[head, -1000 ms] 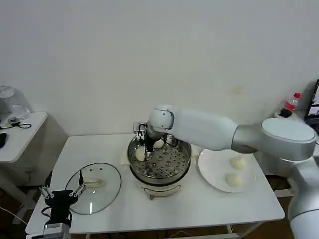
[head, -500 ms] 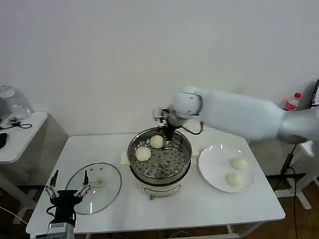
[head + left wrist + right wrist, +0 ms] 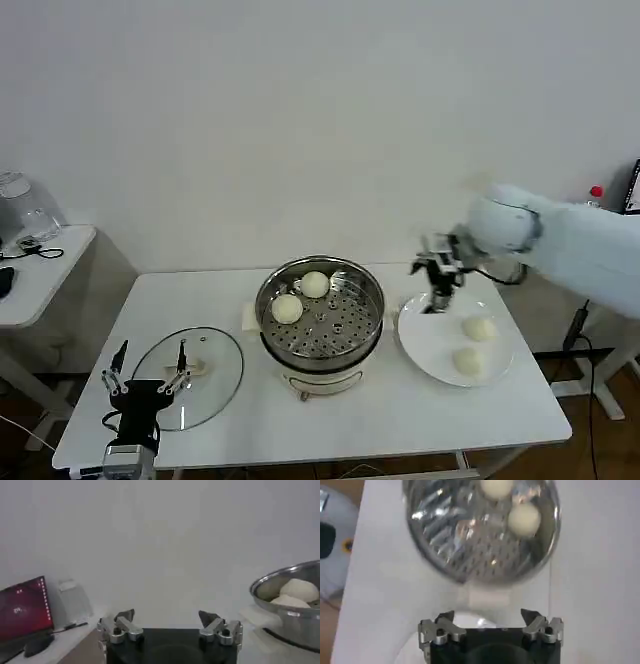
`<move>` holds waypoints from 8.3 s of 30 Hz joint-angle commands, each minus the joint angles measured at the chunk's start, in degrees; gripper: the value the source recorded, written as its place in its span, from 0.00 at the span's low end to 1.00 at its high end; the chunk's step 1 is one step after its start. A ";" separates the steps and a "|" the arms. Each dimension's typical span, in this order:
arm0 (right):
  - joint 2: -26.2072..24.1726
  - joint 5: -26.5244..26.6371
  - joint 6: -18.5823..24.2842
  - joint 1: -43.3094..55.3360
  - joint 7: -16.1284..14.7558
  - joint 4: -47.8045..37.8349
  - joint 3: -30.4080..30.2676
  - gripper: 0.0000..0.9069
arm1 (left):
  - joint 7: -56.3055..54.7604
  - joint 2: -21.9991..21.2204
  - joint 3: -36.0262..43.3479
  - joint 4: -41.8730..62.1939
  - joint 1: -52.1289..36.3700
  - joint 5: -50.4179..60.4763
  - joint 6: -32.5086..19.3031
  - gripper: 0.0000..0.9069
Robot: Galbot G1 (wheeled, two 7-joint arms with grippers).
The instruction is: Take steamed baozi put them in steamer then cover it.
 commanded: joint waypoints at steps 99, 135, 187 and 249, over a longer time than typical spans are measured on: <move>36.55 -10.98 19.36 0.29 -3.91 -15.30 2.83 0.72 | -0.35 -0.78 -3.34 -0.34 1.61 0.19 0.16 1.00; 37.82 -17.41 33.18 -4.24 -4.64 -11.27 -2.54 0.71 | -0.57 -2.56 -4.50 -0.56 2.04 0.23 -0.14 1.00; -2.44 -15.35 12.34 -13.67 -3.84 -15.26 16.35 1.00 | 0.53 1.68 -0.80 0.70 -1.96 -2.13 1.63 1.00; 19.58 -29.83 18.23 -29.08 -3.21 -47.03 32.56 0.70 | 0.29 0.92 -2.71 1.67 0.07 -1.49 1.53 1.00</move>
